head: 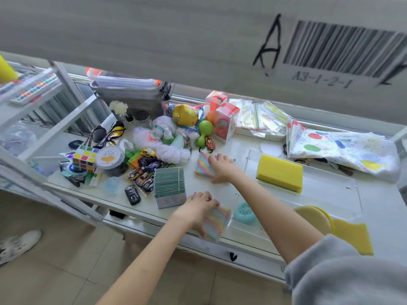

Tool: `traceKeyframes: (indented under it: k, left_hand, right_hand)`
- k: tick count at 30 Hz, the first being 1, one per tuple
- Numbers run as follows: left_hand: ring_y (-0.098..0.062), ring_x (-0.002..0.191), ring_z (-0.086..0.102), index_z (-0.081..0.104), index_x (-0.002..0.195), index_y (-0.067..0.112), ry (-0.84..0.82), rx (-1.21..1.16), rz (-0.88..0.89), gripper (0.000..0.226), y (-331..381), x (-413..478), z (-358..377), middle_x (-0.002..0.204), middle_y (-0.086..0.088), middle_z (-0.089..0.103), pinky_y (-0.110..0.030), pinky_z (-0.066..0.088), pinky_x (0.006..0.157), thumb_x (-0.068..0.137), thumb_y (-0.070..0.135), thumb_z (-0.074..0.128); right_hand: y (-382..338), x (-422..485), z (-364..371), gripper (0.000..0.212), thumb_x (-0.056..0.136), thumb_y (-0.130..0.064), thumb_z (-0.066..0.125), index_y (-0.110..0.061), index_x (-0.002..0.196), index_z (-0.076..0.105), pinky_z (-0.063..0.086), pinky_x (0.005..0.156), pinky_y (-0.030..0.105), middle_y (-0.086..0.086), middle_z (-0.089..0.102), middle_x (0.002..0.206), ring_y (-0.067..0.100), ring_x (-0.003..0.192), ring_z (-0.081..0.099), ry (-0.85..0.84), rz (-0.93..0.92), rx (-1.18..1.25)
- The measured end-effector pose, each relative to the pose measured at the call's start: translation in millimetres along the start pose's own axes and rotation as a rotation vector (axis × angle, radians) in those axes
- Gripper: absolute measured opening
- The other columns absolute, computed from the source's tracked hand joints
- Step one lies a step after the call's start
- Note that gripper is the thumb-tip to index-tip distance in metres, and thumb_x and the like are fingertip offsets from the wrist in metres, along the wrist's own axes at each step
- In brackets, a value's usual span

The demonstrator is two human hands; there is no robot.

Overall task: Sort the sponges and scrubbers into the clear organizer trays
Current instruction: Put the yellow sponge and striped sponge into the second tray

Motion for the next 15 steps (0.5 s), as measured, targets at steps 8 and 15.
traceKeyframes:
  k: [8,15]
  left_hand:
    - [-0.03,0.128,0.031,0.031,0.142,0.022,-0.005,0.047,0.032,0.093,1.8,1.4,2.4,0.137,-0.009,0.033,-0.044,0.024,0.116,0.065,0.026,0.083]
    - [-0.029,0.12,0.036,0.031,0.138,0.021,0.142,-0.062,0.007,0.091,0.2,-0.5,-31.1,0.13,-0.009,0.033,-0.043,0.029,0.11,0.063,0.044,0.077]
  right_hand:
    - [-3.7,10.7,-0.4,0.079,0.067,-0.042,0.074,-0.018,0.131,0.033,0.032,0.103,0.052,0.021,0.046,0.126,0.04,0.118,0.041,0.049,0.014,-0.013]
    - [0.2,-32.0,-51.9,0.061,0.069,-0.047,0.069,-0.02,0.116,0.042,0.037,0.096,0.048,0.018,0.047,0.116,0.038,0.108,0.048,0.321,-0.033,0.178]
Point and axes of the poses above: each hand's wrist, its own x-axis towards the middle knuckle, its own z-axis out of the palm, y = z × x, the point moved 4 cm from there along x, towards the middle knuckle
